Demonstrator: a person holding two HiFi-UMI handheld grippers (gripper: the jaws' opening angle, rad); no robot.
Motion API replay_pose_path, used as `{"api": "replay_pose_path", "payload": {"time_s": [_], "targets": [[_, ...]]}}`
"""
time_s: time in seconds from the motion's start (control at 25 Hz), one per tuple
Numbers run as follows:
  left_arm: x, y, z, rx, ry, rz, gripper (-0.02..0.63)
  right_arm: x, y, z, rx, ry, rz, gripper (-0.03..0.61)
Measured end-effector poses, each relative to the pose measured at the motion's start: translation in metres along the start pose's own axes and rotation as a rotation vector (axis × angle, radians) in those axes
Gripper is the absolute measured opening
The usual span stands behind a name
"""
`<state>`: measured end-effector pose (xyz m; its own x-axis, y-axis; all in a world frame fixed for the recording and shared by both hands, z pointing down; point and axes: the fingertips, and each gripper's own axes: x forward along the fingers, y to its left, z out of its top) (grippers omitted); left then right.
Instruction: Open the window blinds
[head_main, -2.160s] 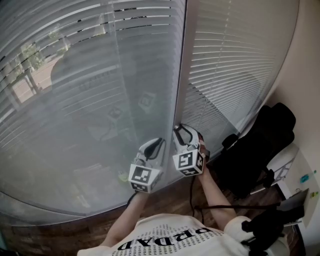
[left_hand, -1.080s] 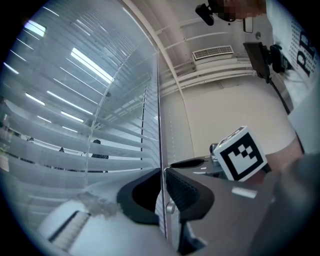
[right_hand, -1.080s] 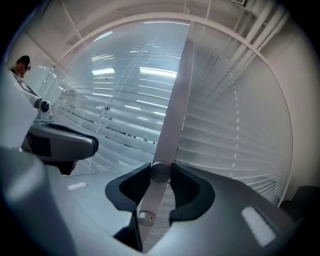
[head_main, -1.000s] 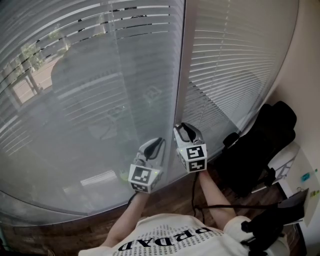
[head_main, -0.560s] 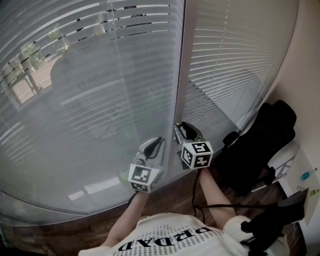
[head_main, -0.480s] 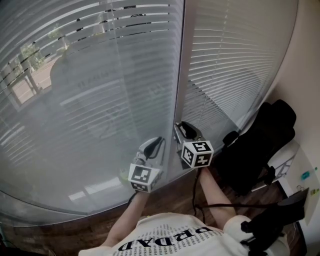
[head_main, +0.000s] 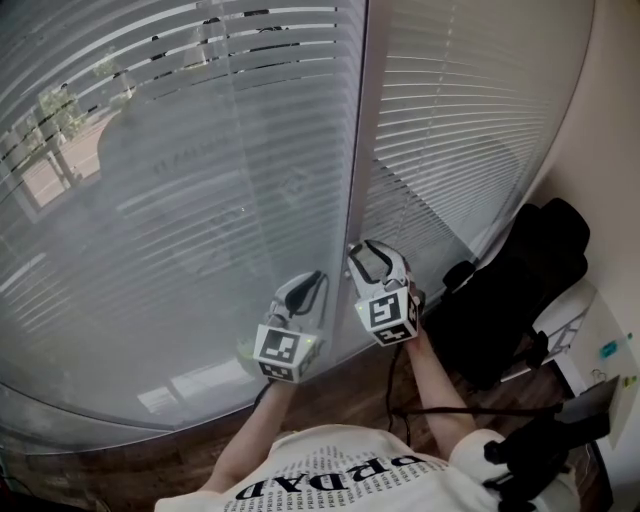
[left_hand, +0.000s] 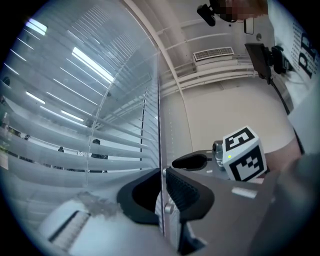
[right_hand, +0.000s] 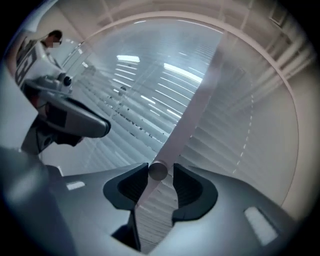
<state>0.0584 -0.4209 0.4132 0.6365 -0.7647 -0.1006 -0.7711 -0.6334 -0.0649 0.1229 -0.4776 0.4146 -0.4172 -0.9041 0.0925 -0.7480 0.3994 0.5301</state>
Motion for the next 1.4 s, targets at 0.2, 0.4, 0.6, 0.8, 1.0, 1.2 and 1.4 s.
{"api": "replay_pose_path", "payload": {"time_s": [0.2, 0.4, 0.6, 0.8, 1.0, 1.2, 1.4], "targets": [[0.004, -0.008, 0.0, -0.006, -0.002, -0.013, 0.026, 0.007, 0.009, -0.005, -0.217, 0.054, 0.016, 0.166], [0.005, -0.008, -0.002, -0.007, 0.001, -0.012, 0.026, 0.014, 0.008, -0.005, -0.296, 0.059, -0.024, 0.135], [0.002, -0.003, -0.005, -0.008, 0.002, 0.005, 0.026, 0.013, 0.007, -0.006, -0.198, 0.041, -0.022, 0.133], [0.001, -0.003, -0.013, -0.01, 0.0, 0.01, 0.026, 0.013, 0.009, -0.012, -0.063, 0.03, -0.012, 0.133], [0.002, -0.005, -0.023, -0.007, -0.001, 0.006, 0.026, 0.014, 0.012, -0.021, 0.087, 0.012, -0.011, 0.133], [0.001, -0.004, -0.018, -0.008, -0.003, 0.008, 0.026, 0.013, 0.008, -0.018, 0.207, -0.004, -0.011, 0.132], [0.004, 0.0, -0.003, -0.007, 0.004, 0.007, 0.026, 0.015, -0.004, -0.008, 0.336, -0.018, -0.003, 0.133]]}}
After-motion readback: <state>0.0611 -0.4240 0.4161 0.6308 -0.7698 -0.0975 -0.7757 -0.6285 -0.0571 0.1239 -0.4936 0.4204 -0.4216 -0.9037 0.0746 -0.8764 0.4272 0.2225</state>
